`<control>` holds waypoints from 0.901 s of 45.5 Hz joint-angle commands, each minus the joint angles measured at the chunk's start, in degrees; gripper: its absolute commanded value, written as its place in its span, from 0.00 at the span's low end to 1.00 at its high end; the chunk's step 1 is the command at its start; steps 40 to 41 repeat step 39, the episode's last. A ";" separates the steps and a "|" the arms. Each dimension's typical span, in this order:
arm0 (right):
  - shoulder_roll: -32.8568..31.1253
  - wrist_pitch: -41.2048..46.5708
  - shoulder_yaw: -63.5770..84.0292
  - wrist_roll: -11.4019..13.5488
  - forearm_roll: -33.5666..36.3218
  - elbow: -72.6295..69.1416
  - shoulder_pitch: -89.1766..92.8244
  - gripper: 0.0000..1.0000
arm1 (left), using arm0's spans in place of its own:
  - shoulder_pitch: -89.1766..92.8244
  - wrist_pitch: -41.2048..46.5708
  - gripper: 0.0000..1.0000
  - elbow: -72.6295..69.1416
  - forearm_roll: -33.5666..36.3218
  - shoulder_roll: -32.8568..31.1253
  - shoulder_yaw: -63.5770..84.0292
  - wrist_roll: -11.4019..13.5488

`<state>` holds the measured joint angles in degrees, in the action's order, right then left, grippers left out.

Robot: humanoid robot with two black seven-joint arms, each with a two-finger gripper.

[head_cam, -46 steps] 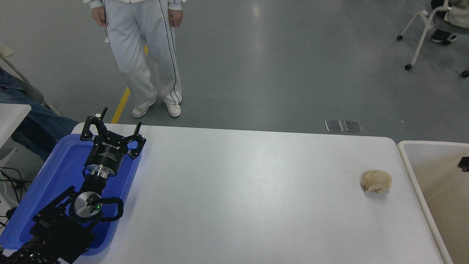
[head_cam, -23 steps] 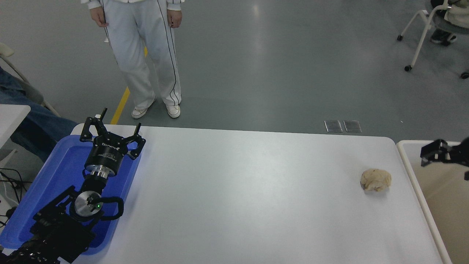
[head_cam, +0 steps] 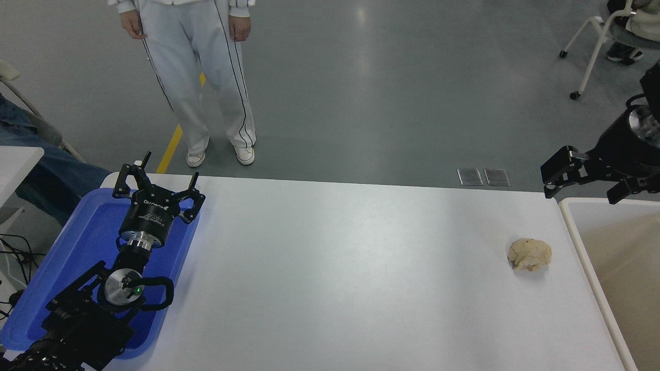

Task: Pick up foil plate and place in dustbin

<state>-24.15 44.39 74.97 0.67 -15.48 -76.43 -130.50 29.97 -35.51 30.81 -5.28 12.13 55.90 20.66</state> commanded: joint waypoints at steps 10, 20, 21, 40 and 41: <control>6.75 0.61 -4.13 0.04 0.10 -1.97 -3.53 1.00 | 0.00 0.09 1.00 -0.05 0.01 0.00 0.00 -0.01; 7.01 0.61 -3.86 -0.05 0.01 -1.70 -3.54 1.00 | 0.00 0.09 1.00 -0.05 0.01 0.00 0.00 -0.01; 7.01 0.61 -3.95 0.04 0.10 -1.70 -3.45 1.00 | 0.00 0.09 1.00 0.04 0.01 0.00 0.00 -0.01; 7.54 0.61 -3.86 -0.05 0.10 -1.26 -2.39 1.00 | 0.00 0.09 1.00 0.04 0.01 0.00 0.00 -0.01; 7.54 0.61 -3.86 -0.05 0.10 -1.26 -2.39 1.00 | 0.00 0.09 1.00 0.04 0.01 0.00 0.00 -0.01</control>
